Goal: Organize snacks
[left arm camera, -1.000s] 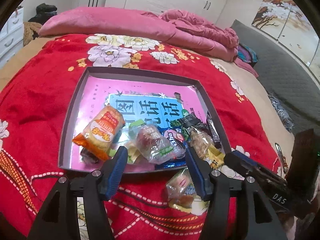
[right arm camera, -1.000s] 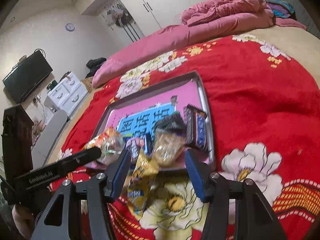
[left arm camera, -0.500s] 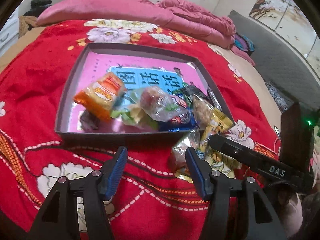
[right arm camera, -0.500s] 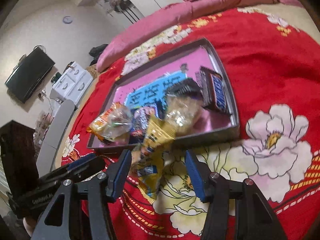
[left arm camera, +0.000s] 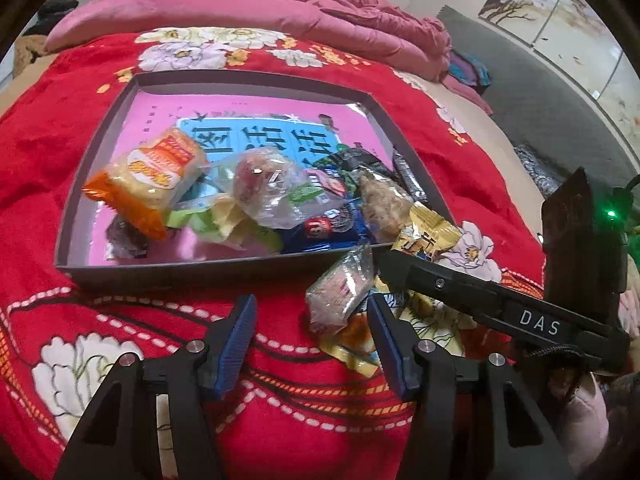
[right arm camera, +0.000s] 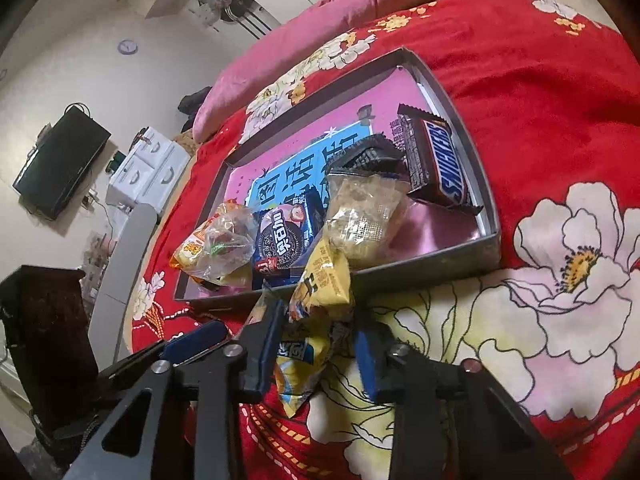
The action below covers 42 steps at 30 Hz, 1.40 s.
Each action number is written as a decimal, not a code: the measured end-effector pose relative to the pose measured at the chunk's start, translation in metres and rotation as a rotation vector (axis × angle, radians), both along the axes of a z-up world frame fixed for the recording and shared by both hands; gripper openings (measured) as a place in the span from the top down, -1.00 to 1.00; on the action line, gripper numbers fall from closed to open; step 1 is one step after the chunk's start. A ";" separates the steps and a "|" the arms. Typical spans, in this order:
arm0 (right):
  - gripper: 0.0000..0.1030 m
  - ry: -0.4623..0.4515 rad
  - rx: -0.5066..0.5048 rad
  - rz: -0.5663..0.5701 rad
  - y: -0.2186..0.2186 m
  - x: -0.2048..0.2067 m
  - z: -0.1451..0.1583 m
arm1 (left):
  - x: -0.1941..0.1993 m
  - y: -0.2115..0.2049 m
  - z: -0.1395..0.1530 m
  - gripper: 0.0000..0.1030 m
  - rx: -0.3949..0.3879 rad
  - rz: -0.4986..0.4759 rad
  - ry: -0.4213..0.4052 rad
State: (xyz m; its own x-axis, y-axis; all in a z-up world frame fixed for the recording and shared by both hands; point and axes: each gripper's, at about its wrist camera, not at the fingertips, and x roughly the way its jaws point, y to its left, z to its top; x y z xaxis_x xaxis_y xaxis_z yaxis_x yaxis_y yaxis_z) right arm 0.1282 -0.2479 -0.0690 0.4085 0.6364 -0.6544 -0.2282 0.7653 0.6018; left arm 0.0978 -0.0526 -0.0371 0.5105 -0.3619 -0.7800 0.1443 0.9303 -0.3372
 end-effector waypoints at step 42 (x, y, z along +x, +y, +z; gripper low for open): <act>0.58 -0.282 0.039 -0.156 -0.054 -0.004 0.069 | 0.009 0.063 0.051 0.38 -0.052 0.181 -0.103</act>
State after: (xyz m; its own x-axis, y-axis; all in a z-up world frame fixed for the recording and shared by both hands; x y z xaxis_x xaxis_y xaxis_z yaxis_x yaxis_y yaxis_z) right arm 0.1241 -0.3016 0.0001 0.6650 0.5737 -0.4781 -0.2715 0.7821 0.5609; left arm 0.1070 0.0105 0.0137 0.6466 -0.2959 -0.7031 0.0125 0.9257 -0.3781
